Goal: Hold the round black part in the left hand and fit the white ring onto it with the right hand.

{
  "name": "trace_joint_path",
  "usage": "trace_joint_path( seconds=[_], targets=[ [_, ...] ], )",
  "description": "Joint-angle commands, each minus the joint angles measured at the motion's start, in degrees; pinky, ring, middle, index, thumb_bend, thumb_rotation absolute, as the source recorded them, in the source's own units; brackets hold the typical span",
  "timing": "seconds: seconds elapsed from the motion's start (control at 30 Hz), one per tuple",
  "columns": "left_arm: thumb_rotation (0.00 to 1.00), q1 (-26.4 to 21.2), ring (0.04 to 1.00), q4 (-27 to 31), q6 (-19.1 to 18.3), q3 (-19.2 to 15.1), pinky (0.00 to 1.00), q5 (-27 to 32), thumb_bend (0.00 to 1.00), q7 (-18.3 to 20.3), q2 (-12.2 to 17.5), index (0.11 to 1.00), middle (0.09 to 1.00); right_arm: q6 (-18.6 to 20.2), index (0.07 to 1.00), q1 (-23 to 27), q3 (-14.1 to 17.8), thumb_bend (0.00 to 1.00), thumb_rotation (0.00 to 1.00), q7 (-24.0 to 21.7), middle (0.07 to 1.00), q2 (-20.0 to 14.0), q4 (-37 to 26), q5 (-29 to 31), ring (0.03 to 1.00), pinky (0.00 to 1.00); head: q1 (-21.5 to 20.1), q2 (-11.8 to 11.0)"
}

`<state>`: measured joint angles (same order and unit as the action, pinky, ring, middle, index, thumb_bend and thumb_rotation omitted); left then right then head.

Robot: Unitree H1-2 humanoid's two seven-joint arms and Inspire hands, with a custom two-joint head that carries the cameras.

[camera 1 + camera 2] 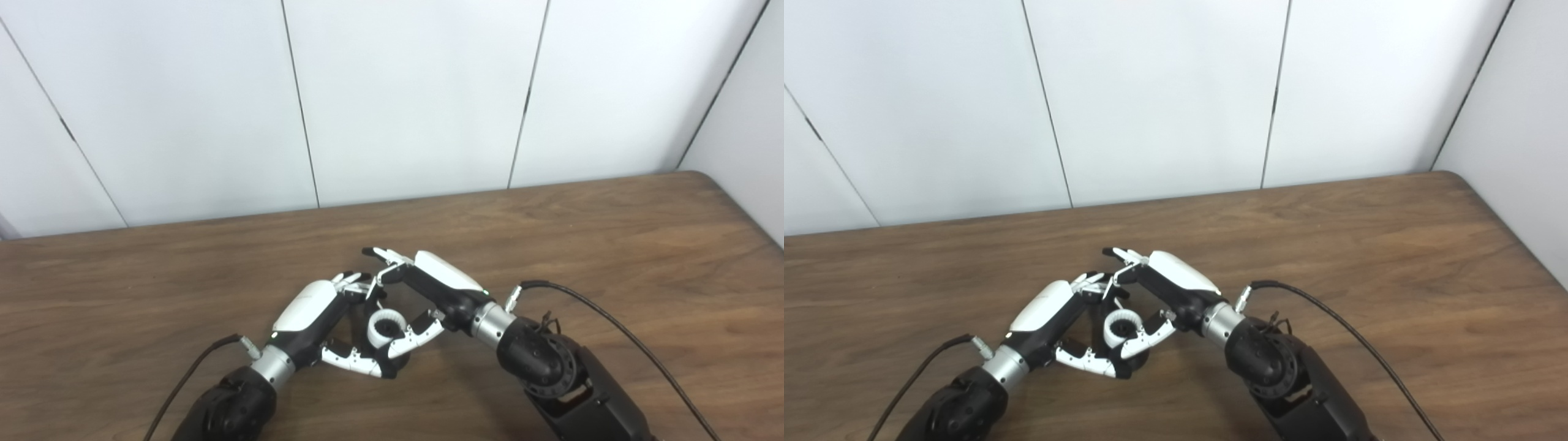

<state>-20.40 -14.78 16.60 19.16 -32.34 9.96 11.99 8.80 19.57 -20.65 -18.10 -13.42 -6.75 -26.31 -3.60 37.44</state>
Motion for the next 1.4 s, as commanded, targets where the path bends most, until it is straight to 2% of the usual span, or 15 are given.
trace_joint_path(
  seconds=[0.0, 0.27, 0.3, 0.33, 0.4, 0.43, 0.47, 0.77, 1.07, 1.23, 1.37],
  targets=[
    [0.05, -1.5, 0.947, 2.7, 0.6, -0.4, 1.0, 1.0, 0.52, -0.4, 0.4, 0.472, 0.801, -1.6, 0.477, 2.1, 1.1, 0.51, 0.13, 0.4, 0.986, -0.3, -1.5, 0.4, 1.0, 1.0, 0.0, 0.0],
    [0.05, -1.8, 0.946, 2.3, 0.7, -0.2, 1.0, 0.8, 0.52, -0.3, 0.4, 0.472, 0.8, -0.3, 0.483, 1.8, 1.1, 0.52, 0.14, 0.1, 0.997, 0.3, -2.4, 0.4, 1.0, 1.0, 0.1, -0.2],
    [0.05, -1.8, 0.947, 2.3, 0.7, -0.2, 1.0, 0.8, 0.52, -0.3, 0.4, 0.472, 0.802, 0.3, 0.525, 1.8, 0.9, 0.76, 0.23, -0.3, 0.999, 0.2, -2.7, 0.2, 1.0, 1.0, 0.1, -0.3],
    [0.05, -1.8, 0.946, 2.2, 0.8, -0.2, 1.0, 0.9, 0.51, -0.3, 0.4, 0.472, 0.802, 0.8, 0.565, 1.9, 0.9, 0.88, 0.29, -0.7, 1.0, 0.1, -3.0, 0.2, 1.0, 1.0, 0.0, -0.3],
    [0.05, -1.8, 0.947, 2.0, 0.9, -0.2, 1.0, 0.9, 0.51, -0.4, 0.4, 0.472, 0.802, 1.8, 0.621, 2.0, 0.8, 0.98, 0.36, -1.4, 1.0, 0.0, -3.6, 0.2, 1.0, 1.0, 0.0, -0.3],
    [0.05, -1.8, 0.946, 1.8, 1.0, -0.2, 1.0, 1.0, 0.51, -0.5, 0.3, 0.472, 0.801, 2.6, 0.661, 2.1, 0.7, 0.99, 0.39, -2.0, 1.0, 0.0, -4.1, 0.2, 1.0, 1.0, 0.0, -0.3],
    [0.05, -1.8, 0.945, 1.7, 1.0, -0.3, 1.0, 1.0, 0.51, -0.5, 0.3, 0.472, 0.8, 3.2, 0.731, 2.1, 0.7, 1.0, 0.43, -2.4, 1.0, -0.1, -4.4, 0.2, 1.0, 1.0, 0.0, -0.3],
    [0.05, -1.9, 0.952, 1.4, 0.9, -0.3, 1.0, 1.5, 0.52, -0.2, 0.1, 0.472, 0.802, 6.1, 0.954, 2.3, 0.8, 1.0, 0.5, -4.7, 1.0, -0.3, -6.3, 0.3, 1.0, 1.0, 0.1, -0.5],
    [0.05, -2.1, 0.95, 0.9, 0.8, -0.1, 1.0, 0.7, 0.52, -0.6, 0.3, 0.472, 0.802, 6.4, 1.0, 2.0, 2.0, 1.0, 0.53, -5.7, 1.0, -0.8, -7.1, 1.6, 1.0, 1.0, -0.1, -0.8],
    [0.05, -2.4, 0.944, -0.4, 1.3, -0.2, 1.0, 0.4, 0.52, -1.8, 0.0, 0.472, 0.798, 6.5, 1.0, 0.8, 5.2, 1.0, 0.6, -5.1, 1.0, -2.5, -8.6, 3.1, 1.0, 1.0, 0.0, -1.4],
    [0.05, -2.6, 0.942, -1.4, 1.5, 0.0, 1.0, 0.0, 0.52, -2.9, -0.5, 0.472, 0.796, 6.9, 1.0, -2.1, 9.6, 1.0, 0.62, -3.9, 1.0, -4.1, -11.3, 4.4, 1.0, 1.0, 0.0, -1.5]
  ],
)
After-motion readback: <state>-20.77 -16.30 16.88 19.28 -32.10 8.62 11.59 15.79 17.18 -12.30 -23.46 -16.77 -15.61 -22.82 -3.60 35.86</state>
